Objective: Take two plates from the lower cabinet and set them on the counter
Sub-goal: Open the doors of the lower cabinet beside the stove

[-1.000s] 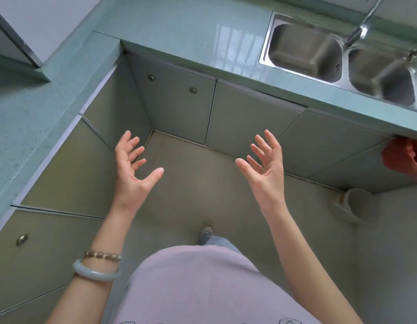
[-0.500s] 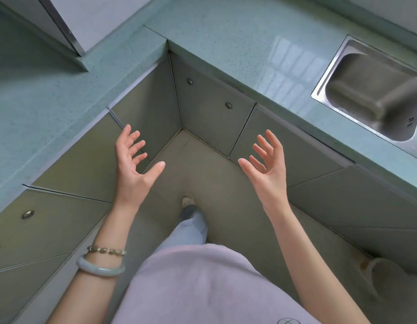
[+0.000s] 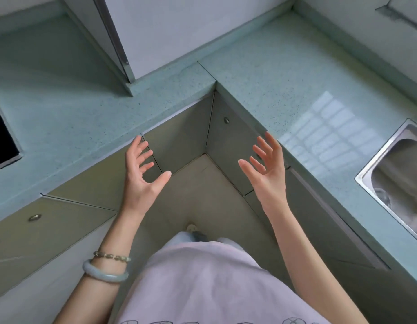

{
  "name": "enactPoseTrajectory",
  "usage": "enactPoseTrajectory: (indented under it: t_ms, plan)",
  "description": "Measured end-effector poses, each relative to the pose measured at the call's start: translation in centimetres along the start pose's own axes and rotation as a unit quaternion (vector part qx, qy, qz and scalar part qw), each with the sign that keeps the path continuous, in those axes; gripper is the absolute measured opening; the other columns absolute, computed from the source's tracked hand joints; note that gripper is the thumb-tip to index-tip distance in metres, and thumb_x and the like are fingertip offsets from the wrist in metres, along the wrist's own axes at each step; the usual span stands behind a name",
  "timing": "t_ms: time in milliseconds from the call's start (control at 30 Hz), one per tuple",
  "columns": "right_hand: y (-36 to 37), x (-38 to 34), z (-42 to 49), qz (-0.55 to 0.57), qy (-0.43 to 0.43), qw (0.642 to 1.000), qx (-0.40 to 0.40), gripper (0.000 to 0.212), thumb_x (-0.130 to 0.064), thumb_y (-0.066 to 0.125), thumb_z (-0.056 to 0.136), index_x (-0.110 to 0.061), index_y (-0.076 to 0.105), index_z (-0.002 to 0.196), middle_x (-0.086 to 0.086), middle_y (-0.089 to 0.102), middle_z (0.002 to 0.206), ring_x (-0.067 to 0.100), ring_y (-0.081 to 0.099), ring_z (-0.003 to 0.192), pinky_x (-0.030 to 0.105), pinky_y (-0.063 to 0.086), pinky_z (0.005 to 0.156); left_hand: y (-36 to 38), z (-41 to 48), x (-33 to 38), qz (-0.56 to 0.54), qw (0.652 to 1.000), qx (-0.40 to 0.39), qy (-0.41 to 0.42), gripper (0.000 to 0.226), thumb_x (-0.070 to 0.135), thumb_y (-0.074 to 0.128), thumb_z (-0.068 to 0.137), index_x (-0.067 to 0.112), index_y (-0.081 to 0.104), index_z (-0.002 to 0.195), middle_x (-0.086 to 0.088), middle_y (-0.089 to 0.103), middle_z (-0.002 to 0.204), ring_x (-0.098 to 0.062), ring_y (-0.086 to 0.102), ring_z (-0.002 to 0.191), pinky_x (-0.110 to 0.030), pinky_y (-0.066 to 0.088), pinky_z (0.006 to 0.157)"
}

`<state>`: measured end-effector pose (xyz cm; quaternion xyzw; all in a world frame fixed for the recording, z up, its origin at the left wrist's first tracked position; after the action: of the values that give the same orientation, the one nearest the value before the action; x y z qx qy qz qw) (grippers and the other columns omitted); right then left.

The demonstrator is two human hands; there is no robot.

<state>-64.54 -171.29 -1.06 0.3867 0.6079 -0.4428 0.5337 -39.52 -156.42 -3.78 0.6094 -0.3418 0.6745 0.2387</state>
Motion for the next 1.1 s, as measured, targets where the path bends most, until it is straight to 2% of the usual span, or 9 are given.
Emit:
enactPoseTrajectory:
  t_ms: [167, 333, 500, 600, 800, 1100]
  plan:
    - [4.7, -0.6, 3.8, -0.011, -0.008, 0.996, -0.089, 0.074, -0.014, 0.073, 0.081, -0.031, 0.035, 0.142, -0.005, 0.046, 0.143, 0.003, 0.049, 0.127, 0.034, 0.044, 0.106, -2.3, 1.7, -0.2, 0.013, 0.998, 0.064, -0.012, 0.094, 0.007, 0.072, 0.068, 0.019, 0.024, 0.147, -0.008, 0.039, 0.146, -0.011, 0.049, 0.125, -0.025, 0.043, 0.101]
    - [9.3, -1.0, 6.9, -0.026, -0.021, 0.983, -0.18, 0.073, -0.014, 0.074, 0.082, -0.026, 0.035, 0.143, -0.002, 0.046, 0.143, 0.005, 0.049, 0.128, 0.036, 0.044, 0.106, -6.1, 1.2, -1.2, 0.013, 0.985, 0.17, -0.035, 0.091, 0.008, 0.072, 0.069, 0.024, 0.025, 0.145, -0.003, 0.039, 0.144, -0.003, 0.049, 0.122, -0.019, 0.043, 0.099]
    - [13.1, -1.1, 8.5, -0.036, -0.027, 0.961, -0.271, 0.071, -0.012, 0.073, 0.082, -0.03, 0.037, 0.14, -0.005, 0.047, 0.141, 0.005, 0.049, 0.127, 0.035, 0.045, 0.105, -8.3, -1.3, -2.1, 0.023, 0.964, 0.26, -0.058, 0.092, 0.009, 0.072, 0.071, 0.023, 0.024, 0.147, -0.002, 0.038, 0.146, -0.002, 0.048, 0.125, -0.019, 0.042, 0.1]
    - [14.3, -0.8, 8.8, -0.042, -0.026, 0.951, -0.305, 0.071, -0.011, 0.073, 0.082, -0.028, 0.037, 0.141, -0.004, 0.048, 0.141, 0.005, 0.049, 0.127, 0.035, 0.045, 0.105, -8.4, -2.2, -2.5, 0.033, 0.956, 0.283, -0.069, 0.092, 0.01, 0.073, 0.071, 0.026, 0.024, 0.147, 0.002, 0.038, 0.145, -0.001, 0.047, 0.126, -0.017, 0.042, 0.1]
    - [16.8, -0.3, 8.9, -0.05, -0.026, 0.935, -0.35, 0.074, -0.013, 0.075, 0.081, -0.025, 0.035, 0.143, -0.001, 0.046, 0.143, 0.007, 0.047, 0.13, 0.039, 0.041, 0.109, -8.8, -2.7, -2.5, 0.046, 0.95, 0.301, -0.069, 0.092, 0.016, 0.074, 0.072, 0.026, 0.024, 0.148, 0.003, 0.038, 0.145, -0.006, 0.046, 0.128, -0.027, 0.041, 0.104]
    - [21.0, 1.8, 7.4, -0.067, -0.034, 0.934, -0.35, 0.083, -0.022, 0.074, 0.076, -0.026, 0.03, 0.145, -0.006, 0.042, 0.146, 0.003, 0.038, 0.136, 0.034, 0.036, 0.11, -11.1, -3.7, -5.3, 0.053, 0.956, 0.275, -0.084, 0.091, 0.028, 0.073, 0.071, 0.025, 0.024, 0.148, 0.0, 0.039, 0.146, -0.01, 0.045, 0.131, -0.033, 0.038, 0.108]
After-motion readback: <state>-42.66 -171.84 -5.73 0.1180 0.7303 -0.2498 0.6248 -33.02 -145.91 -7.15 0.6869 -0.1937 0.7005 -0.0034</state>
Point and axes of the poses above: each hand's wrist, its own z-axis towards the middle knuckle, its own y-axis out of the palm, x = y × z, the point moved 9 cm from there along z, towards the middle knuckle
